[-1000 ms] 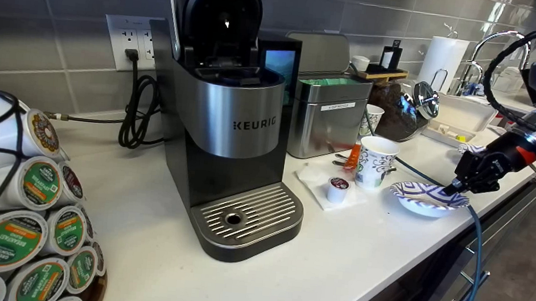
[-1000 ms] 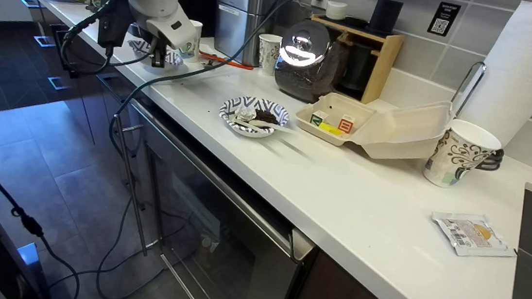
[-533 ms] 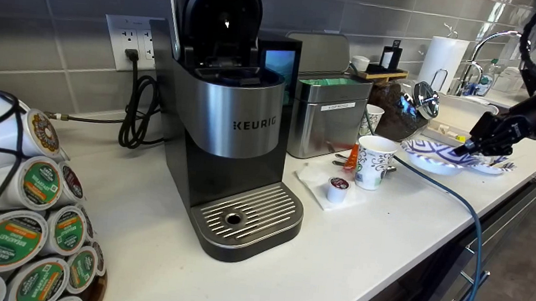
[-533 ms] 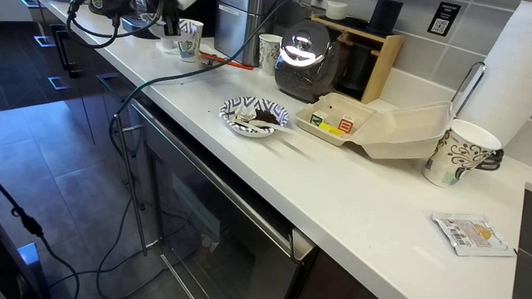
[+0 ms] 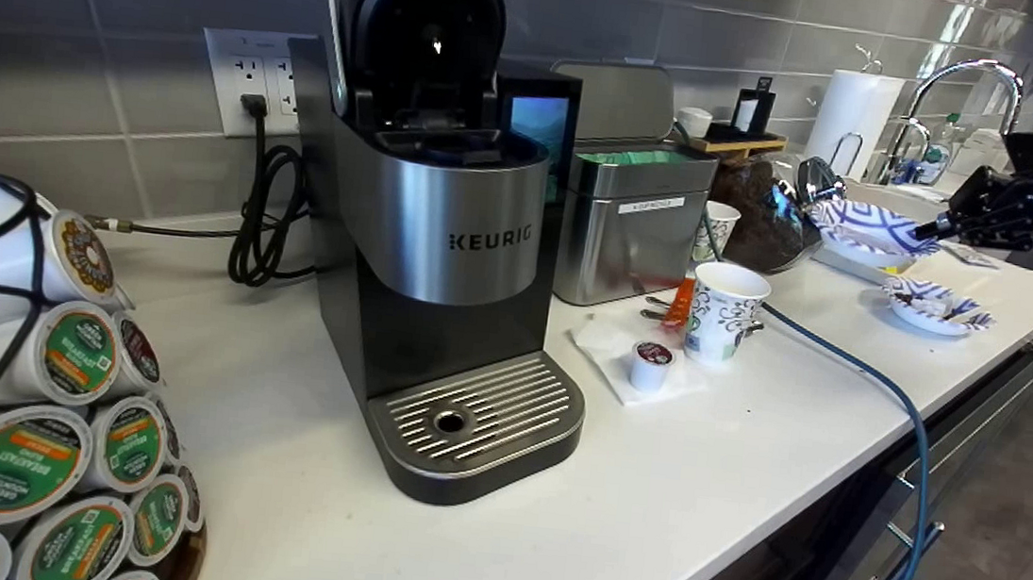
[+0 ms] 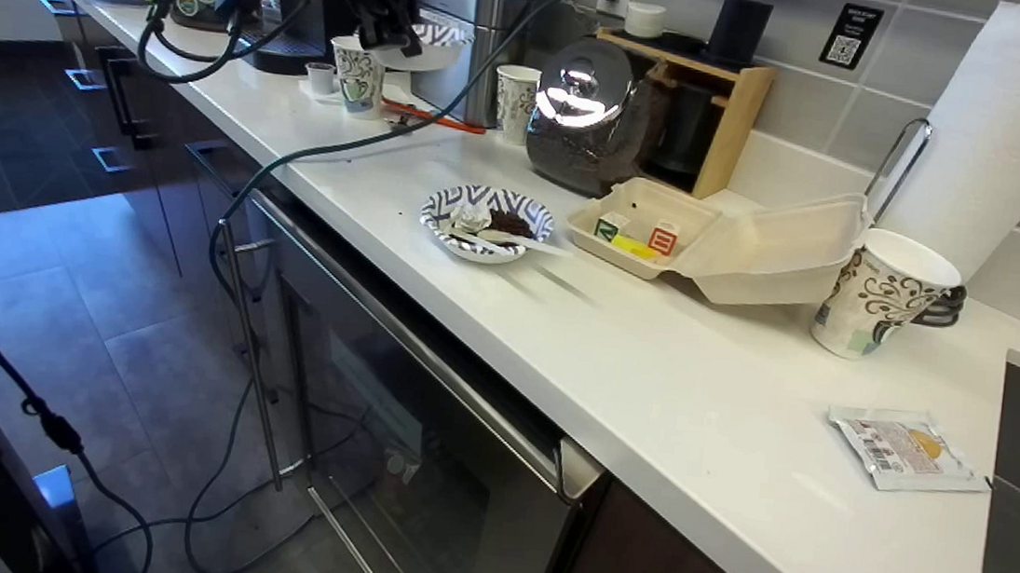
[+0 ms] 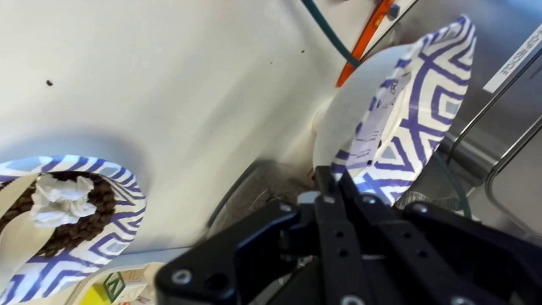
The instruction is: Move the bowl to the right then take lid off of the jar of beans
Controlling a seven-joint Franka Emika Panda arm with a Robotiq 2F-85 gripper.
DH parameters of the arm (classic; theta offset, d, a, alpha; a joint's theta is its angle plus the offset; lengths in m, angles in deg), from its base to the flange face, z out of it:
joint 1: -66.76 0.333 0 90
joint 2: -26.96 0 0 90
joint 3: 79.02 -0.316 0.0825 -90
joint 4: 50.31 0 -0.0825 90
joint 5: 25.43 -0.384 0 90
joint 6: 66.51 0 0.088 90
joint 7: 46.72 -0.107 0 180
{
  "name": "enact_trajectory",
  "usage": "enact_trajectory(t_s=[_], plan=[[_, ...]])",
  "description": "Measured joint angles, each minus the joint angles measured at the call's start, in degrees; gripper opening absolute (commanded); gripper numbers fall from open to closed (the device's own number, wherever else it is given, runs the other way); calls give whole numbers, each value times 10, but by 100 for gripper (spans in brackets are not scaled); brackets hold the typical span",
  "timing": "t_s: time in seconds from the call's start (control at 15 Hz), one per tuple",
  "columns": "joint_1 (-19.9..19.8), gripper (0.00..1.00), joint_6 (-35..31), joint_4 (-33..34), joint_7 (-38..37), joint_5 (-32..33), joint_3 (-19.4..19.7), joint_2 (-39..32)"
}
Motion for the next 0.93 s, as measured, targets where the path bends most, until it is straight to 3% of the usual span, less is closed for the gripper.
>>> enact_trajectory(t_s=[0.53,0.93], plan=[[0,1,-67,33,63,-156,0,-90],[3,1,-76,65,93,-215,-8,-157]])
